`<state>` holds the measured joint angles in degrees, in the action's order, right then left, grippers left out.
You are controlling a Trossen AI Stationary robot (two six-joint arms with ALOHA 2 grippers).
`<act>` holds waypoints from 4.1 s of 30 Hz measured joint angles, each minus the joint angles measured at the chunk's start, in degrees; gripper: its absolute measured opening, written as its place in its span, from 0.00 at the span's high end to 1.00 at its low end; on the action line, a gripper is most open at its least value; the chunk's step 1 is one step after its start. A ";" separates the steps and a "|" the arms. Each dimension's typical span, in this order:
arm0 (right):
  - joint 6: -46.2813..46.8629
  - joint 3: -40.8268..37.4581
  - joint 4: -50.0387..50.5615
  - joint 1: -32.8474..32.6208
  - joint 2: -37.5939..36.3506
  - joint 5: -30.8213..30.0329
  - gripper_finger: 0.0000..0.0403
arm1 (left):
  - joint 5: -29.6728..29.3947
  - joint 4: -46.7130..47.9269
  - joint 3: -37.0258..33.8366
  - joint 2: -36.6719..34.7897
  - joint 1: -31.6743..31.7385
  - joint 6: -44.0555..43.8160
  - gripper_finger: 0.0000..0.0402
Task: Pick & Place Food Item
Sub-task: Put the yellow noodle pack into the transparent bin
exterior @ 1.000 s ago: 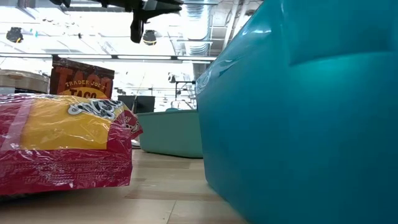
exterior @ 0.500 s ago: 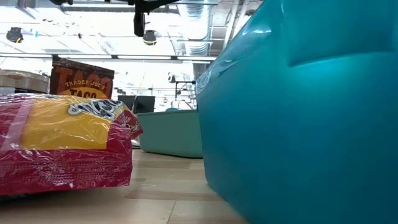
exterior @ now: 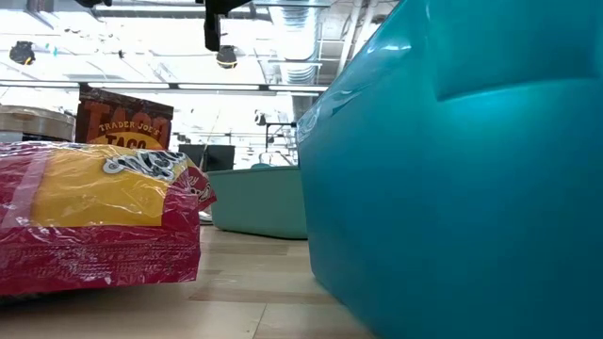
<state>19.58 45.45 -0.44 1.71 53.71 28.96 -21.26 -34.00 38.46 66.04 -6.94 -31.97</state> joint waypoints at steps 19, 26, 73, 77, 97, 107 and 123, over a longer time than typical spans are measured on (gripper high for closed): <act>-0.49 0.00 -2.09 22.11 0.00 5.52 1.00 | -0.17 0.02 0.00 0.00 3.77 0.00 0.91; -0.52 0.00 4.52 27.54 0.00 -0.84 1.00 | -0.17 0.07 0.00 0.00 10.62 3.82 0.91; -0.66 0.00 8.19 29.18 0.02 -2.24 1.00 | 0.91 34.81 0.00 0.00 41.14 4.99 0.91; -0.66 0.00 8.21 29.18 0.02 -2.24 1.00 | 5.53 41.03 0.00 0.00 39.23 0.66 0.91; -3.08 -0.02 10.92 29.07 0.01 -2.24 1.00 | 17.12 63.69 0.00 0.00 37.70 -8.86 1.00; -3.09 -0.02 11.29 29.07 0.02 -2.24 1.00 | 16.63 66.58 0.03 -1.30 37.70 -0.97 1.00; -3.09 -0.02 11.39 29.07 0.02 -2.24 1.00 | 16.61 66.54 0.04 -5.62 37.70 -0.83 0.97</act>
<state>16.49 45.43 10.95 30.79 53.74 26.72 -4.64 32.55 38.50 60.42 30.76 -32.80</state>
